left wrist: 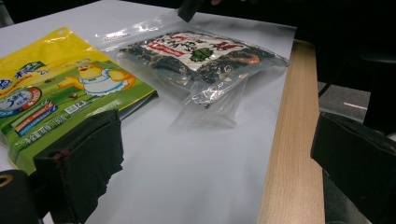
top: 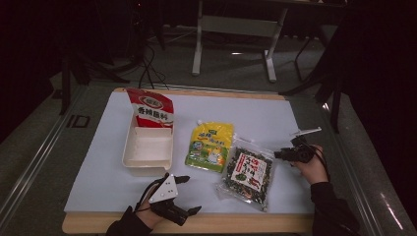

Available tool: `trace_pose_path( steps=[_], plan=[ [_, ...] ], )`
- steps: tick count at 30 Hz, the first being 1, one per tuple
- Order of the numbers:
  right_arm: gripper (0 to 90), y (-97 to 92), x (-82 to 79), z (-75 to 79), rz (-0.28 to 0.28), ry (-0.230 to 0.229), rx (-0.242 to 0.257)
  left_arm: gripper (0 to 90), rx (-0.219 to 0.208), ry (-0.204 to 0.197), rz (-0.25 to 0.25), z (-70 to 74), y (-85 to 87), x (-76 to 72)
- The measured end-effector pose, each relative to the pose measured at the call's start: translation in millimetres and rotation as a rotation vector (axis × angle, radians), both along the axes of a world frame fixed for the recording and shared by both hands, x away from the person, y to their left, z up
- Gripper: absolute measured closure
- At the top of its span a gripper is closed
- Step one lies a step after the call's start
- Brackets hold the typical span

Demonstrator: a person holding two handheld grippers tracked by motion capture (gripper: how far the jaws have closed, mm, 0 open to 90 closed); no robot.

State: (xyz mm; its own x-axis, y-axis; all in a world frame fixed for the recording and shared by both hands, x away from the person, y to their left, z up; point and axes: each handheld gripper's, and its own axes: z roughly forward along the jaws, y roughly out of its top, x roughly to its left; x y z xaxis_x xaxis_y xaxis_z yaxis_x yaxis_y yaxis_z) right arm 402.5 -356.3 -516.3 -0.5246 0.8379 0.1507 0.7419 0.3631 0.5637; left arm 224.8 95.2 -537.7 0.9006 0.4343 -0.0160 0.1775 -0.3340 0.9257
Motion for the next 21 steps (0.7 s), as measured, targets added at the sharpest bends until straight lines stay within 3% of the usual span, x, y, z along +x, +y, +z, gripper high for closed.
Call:
trace_pose_path(
  steps=[4,7,10,18,21],
  plan=[
    [67.0,1.2,0.7,-1.5,0.023,0.035,-0.003,3.5,-0.003,0.001,0.001,0.1,0.1,0.2],
    [80.6,1.7,0.3,2.1,0.033,0.037,-0.036,3.5,-0.002,-0.002,-0.001,0.3,-0.2,0.3],
    [88.1,3.6,-0.1,3.9,0.057,0.043,-0.051,3.5,-0.002,0.0,-0.002,0.5,-1.0,0.4],
    [89.5,8.9,-6.0,17.2,0.071,-0.029,-0.113,3.5,-0.006,0.003,-0.003,0.9,-1.4,0.4],
    [89.6,6.9,-6.2,24.7,0.059,-0.057,-0.101,3.5,-0.006,0.003,-0.003,0.9,-1.4,0.4]
  ],
)
